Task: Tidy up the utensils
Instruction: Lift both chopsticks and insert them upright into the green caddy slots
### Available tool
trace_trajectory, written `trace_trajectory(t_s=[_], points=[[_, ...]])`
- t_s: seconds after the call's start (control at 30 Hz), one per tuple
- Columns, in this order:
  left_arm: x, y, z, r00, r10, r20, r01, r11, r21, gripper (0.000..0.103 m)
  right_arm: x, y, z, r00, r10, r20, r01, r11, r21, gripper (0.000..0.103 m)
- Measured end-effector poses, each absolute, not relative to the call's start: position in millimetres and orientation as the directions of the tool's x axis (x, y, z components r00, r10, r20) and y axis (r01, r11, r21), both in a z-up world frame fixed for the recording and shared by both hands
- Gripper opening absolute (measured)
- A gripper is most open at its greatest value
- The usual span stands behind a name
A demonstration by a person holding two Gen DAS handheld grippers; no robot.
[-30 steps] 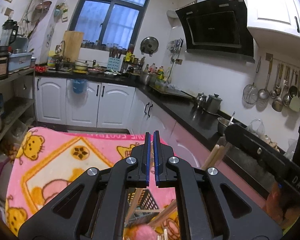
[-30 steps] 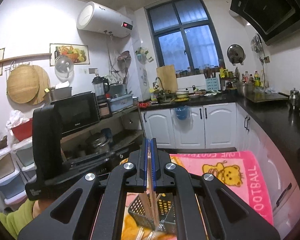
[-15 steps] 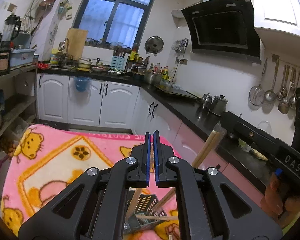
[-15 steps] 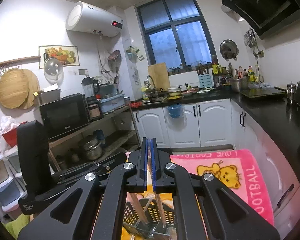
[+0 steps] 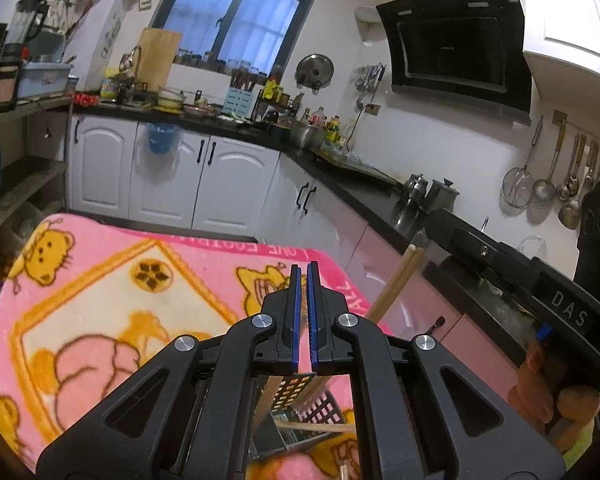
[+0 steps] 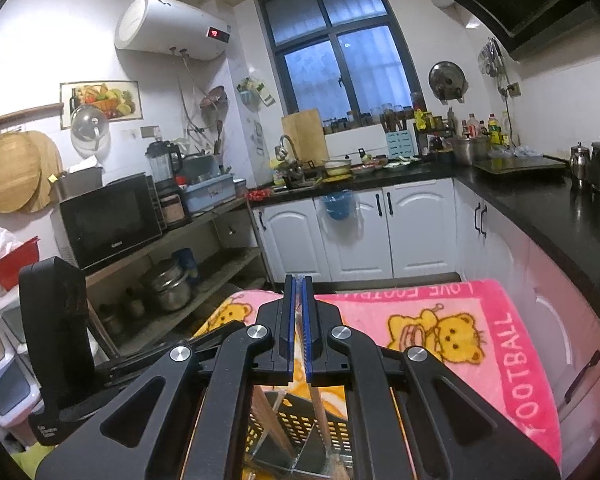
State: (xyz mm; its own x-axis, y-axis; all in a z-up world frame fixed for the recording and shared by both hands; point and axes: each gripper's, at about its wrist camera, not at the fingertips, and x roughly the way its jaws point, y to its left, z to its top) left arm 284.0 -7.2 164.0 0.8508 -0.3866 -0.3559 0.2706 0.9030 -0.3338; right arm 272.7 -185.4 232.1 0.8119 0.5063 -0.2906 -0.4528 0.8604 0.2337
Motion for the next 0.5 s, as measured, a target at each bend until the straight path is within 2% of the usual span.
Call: trace_trajectory(t_s=[0.5], points=[[291.3,-12.2,121.3,0.829,-0.359,-0.429,0.25,0.924,-0.29,0.001,293.0,-190.1,178.5,0.799,0.449,-0.4,-0.383,0.893,0.236,0.004]])
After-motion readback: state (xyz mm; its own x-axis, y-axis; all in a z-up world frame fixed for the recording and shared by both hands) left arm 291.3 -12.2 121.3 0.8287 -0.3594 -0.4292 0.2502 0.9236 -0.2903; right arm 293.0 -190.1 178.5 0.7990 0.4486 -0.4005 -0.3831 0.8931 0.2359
